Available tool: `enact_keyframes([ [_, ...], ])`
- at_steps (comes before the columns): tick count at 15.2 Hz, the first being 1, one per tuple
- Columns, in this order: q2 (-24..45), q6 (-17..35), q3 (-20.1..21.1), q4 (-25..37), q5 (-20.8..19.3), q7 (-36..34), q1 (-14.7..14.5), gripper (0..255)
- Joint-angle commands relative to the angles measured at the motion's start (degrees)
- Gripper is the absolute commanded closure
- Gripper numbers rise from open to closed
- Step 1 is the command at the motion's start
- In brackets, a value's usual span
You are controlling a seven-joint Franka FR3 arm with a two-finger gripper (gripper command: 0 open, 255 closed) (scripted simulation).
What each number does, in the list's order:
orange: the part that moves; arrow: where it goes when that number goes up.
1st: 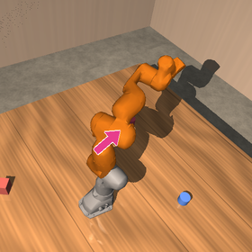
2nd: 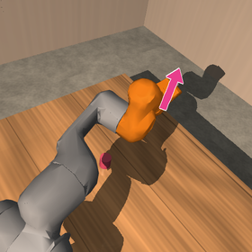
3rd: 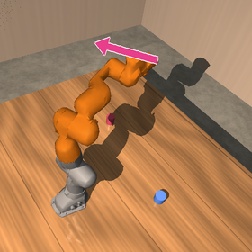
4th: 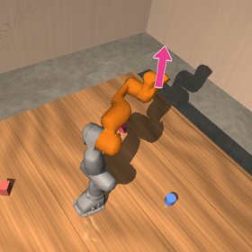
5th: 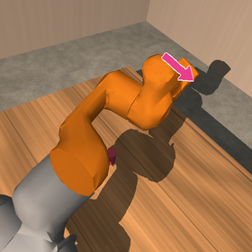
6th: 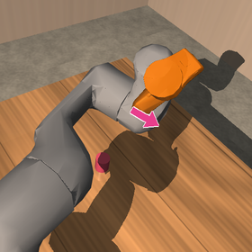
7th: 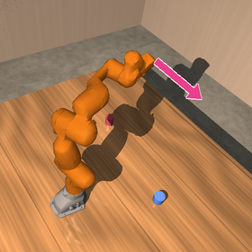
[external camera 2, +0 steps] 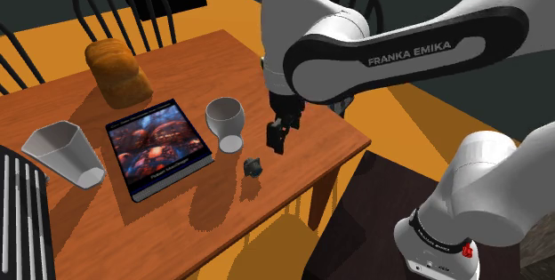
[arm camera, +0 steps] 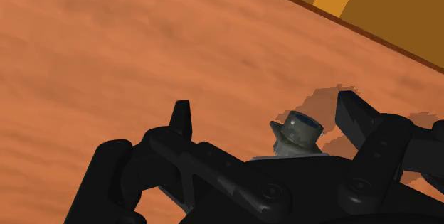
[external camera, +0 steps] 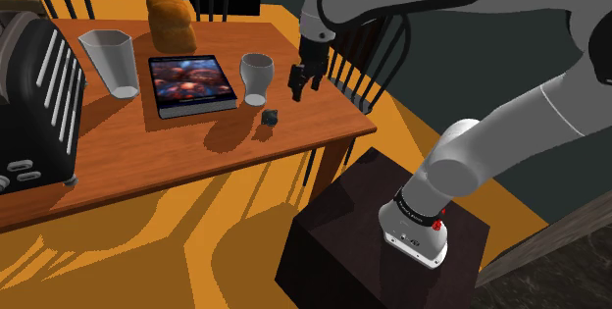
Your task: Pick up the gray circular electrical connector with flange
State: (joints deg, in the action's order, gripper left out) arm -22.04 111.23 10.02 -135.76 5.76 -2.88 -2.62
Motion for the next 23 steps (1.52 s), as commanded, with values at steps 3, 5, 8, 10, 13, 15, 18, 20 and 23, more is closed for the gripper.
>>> enact_keyframes([
  [3,7.9,5.3,2.4,3.4,-0.9,-1.9,-0.8,0],
  [5,12.1,7.5,3.6,5.6,-1.7,-3.1,-1.2,0],
  [8,16.6,9.6,4.6,8.2,-3.0,-4.4,-1.6,0],
  [10,17.3,11.2,4.6,7.3,-3.1,-4.5,-1.7,0],
  [13,18.4,13.5,4.7,6.1,-3.4,-4.7,-1.7,0],
  [15,19.5,15.5,4.8,5.1,-3.7,-4.9,-1.7,0],
  [18,19.6,15.6,4.8,5.1,-3.7,-4.8,-1.7,255],
  [20,19.5,15.6,4.8,5.1,-3.7,-4.8,-1.7,255],
  [23,19.5,15.6,4.8,5.1,-3.7,-4.8,-1.7,255],
])
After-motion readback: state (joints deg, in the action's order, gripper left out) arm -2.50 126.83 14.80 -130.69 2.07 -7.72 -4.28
